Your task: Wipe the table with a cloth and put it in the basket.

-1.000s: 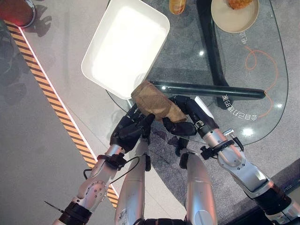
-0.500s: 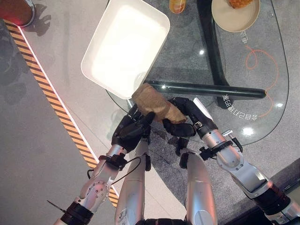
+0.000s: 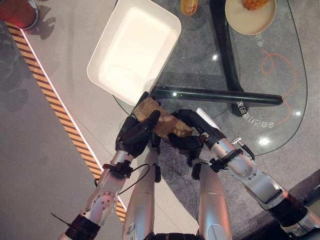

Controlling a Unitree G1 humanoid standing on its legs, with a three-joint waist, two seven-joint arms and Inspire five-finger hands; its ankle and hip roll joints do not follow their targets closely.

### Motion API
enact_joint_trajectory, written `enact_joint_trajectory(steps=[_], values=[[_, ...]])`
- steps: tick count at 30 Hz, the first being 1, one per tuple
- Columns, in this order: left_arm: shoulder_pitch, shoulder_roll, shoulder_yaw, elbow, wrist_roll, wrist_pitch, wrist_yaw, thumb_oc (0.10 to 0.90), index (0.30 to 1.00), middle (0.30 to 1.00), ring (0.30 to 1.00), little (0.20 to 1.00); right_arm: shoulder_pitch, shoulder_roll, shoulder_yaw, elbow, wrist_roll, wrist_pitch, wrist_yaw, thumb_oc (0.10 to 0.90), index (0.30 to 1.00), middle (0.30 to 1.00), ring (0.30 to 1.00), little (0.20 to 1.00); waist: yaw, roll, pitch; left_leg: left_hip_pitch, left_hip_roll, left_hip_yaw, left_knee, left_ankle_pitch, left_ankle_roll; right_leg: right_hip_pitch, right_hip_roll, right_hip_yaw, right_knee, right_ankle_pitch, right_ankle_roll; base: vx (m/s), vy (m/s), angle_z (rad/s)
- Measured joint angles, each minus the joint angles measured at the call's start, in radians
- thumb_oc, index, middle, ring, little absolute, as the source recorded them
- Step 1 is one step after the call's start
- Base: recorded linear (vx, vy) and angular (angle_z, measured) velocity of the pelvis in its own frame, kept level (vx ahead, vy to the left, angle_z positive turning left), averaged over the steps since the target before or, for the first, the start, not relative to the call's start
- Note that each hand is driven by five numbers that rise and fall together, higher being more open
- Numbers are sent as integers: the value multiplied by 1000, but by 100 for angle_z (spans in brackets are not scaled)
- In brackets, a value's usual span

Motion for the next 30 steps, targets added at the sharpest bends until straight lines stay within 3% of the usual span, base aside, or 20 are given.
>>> enact_joint_trajectory(steps=[7,15,16,17,18,30], values=[[-4,-28,17,0,0,7,0,800,900,900,900,900,-10,1,4,0,1,-1,-28,100,300,300,300,200,0,0,0,0,0,-2,0,0,0,0,0,-1,1,-2,-1,0,0,0],[-28,-26,23,0,13,64,10,800,900,900,900,900,7,11,3,0,5,-2,-83,100,300,300,300,200,-3,0,0,-1,-1,-1,-2,0,0,-2,-1,0,0,-2,-1,-1,17,0],[-28,-24,22,0,24,67,10,366,528,528,528,466,8,12,3,0,5,-2,-83,100,300,300,300,200,-3,0,0,-1,-1,-1,-3,0,0,-3,0,0,0,-2,0,0,0,0],[-27,-23,23,0,24,68,10,287,460,460,460,387,9,12,3,0,5,-2,-83,100,300,300,300,200,-3,0,0,-1,-1,-1,-3,0,0,-3,0,0,0,-2,0,0,0,0],[-28,-21,23,0,24,69,11,100,300,300,300,200,9,13,3,0,5,-2,-83,100,300,300,300,200,-3,0,0,-1,-1,0,-3,0,0,-3,0,0,-1,-2,0,0,0,0],[-43,-21,35,22,24,50,38,100,300,300,300,200,10,37,46,-20,5,-18,-71,100,300,300,300,200,-3,0,0,-1,-1,0,-3,3,4,-3,0,0,0,-2,0,0,0,0]])
